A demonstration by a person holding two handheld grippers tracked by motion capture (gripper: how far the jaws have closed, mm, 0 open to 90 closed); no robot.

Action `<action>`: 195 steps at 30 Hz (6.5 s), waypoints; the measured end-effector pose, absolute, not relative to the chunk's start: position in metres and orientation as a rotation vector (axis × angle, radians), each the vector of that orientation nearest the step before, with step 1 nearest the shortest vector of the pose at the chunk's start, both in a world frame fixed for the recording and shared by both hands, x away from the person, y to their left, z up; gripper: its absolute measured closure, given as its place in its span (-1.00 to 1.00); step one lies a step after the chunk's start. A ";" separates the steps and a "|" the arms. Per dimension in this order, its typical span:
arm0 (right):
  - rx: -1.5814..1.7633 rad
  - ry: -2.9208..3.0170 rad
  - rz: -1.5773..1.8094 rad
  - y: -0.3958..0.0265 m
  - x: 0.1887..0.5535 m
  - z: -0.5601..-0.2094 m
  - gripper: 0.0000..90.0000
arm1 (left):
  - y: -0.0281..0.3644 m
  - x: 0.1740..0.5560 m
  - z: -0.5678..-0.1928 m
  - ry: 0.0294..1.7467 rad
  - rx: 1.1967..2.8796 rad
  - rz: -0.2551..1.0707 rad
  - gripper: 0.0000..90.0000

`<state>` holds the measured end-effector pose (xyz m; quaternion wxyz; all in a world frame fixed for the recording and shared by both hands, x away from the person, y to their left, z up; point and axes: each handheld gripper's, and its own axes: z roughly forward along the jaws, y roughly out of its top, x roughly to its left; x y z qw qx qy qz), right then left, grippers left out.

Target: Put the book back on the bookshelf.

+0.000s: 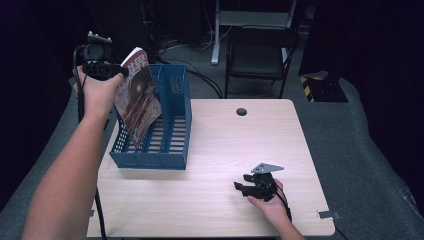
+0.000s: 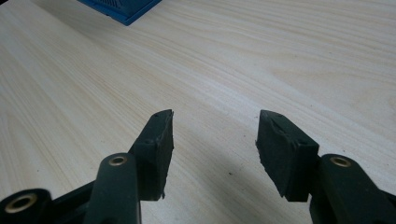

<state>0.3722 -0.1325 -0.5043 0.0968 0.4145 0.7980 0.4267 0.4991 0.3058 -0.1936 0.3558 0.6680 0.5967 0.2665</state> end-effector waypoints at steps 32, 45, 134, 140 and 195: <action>1.228 2.363 1.268 -0.133 0.372 -0.503 0.02 | 0.303 0.514 -0.238 1.574 1.730 0.679 0.86; 1.229 2.362 1.268 -0.133 0.372 -0.503 0.02 | 0.305 0.514 -0.254 1.593 1.736 0.664 0.86; 1.222 2.378 1.255 -0.132 0.373 -0.505 0.02 | 0.331 0.496 -0.289 1.590 1.788 0.548 0.77; 1.222 2.381 1.258 -0.132 0.373 -0.505 0.02 | 0.331 0.496 -0.289 1.596 1.798 0.560 0.82; 1.225 2.353 1.265 -0.138 0.373 -0.503 0.03 | 0.317 0.526 -0.279 1.630 1.694 0.713 0.87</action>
